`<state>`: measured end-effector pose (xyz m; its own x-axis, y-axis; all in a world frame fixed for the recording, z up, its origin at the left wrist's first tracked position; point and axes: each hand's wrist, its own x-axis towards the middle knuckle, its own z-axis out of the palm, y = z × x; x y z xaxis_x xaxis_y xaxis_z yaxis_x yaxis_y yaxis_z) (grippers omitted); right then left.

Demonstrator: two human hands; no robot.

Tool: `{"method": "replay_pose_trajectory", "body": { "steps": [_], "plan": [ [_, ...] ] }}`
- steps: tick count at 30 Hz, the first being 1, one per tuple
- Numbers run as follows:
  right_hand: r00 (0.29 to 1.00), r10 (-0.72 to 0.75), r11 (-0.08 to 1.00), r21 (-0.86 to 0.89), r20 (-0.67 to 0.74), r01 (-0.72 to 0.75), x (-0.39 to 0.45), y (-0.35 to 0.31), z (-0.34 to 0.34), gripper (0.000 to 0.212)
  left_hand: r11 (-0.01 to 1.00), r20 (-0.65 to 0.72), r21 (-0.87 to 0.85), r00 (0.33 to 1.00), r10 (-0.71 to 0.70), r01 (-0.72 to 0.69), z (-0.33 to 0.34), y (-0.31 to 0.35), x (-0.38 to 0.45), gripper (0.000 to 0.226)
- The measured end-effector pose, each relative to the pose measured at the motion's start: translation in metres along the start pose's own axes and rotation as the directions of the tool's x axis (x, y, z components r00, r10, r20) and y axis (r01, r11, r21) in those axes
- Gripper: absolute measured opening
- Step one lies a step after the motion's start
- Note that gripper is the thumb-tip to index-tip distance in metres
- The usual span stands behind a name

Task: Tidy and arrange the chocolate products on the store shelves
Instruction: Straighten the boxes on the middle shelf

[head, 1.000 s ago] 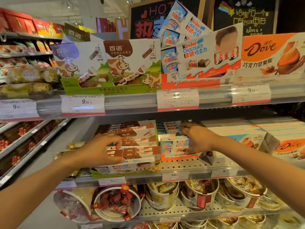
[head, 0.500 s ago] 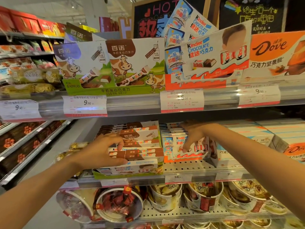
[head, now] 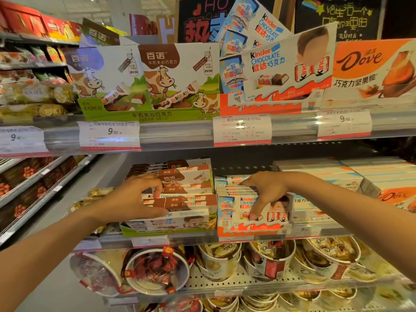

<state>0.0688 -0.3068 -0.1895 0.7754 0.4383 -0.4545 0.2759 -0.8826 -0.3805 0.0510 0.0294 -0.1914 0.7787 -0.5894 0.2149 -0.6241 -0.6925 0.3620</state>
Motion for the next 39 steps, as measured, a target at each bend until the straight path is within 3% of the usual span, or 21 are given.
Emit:
{"method": "replay_pose_trajectory", "body": {
  "steps": [5,11,15,21,26,32,36,39],
  "plan": [
    [0.984,-0.043,0.979,-0.202,-0.17,0.008,-0.01,-0.002,0.012,0.051,1.0,0.005,0.009,1.0,-0.015,0.015,0.0,-0.004,0.0,0.049],
    [0.976,-0.073,0.961,-0.275,-0.203,0.015,0.002,0.003,0.002,0.057,1.0,0.011,-0.009,1.0,0.006,-0.005,0.0,-0.004,0.001,0.045],
    [0.997,-0.041,0.999,-0.038,-0.073,0.038,0.006,0.006,-0.005,0.035,1.0,0.016,-0.029,1.0,0.002,-0.002,0.0,-0.008,0.001,0.052],
    [1.0,-0.017,0.993,0.113,-0.006,0.017,0.015,0.007,-0.009,0.037,1.0,0.026,-0.002,1.0,-0.018,0.018,0.001,-0.009,0.001,0.044],
    [1.0,-0.01,1.0,-0.007,-0.03,0.01,0.019,0.005,-0.015,0.036,1.0,0.025,-0.003,0.999,-0.022,0.022,0.002,-0.011,0.0,0.043],
    [0.983,-0.09,0.979,-0.193,-0.159,0.059,0.006,0.0,-0.017,0.033,1.0,0.014,-0.001,1.0,-0.013,0.013,0.002,-0.013,0.001,0.048],
    [0.956,-0.15,0.913,-0.406,-0.253,0.036,0.006,0.001,-0.012,0.042,1.0,0.008,-0.006,1.0,0.011,-0.011,0.002,-0.013,0.001,0.049],
    [0.95,-0.148,0.893,-0.45,-0.275,0.009,0.01,0.004,-0.009,0.051,1.0,0.001,0.001,1.0,0.017,-0.017,0.002,-0.014,0.001,0.047]
  ]
}}
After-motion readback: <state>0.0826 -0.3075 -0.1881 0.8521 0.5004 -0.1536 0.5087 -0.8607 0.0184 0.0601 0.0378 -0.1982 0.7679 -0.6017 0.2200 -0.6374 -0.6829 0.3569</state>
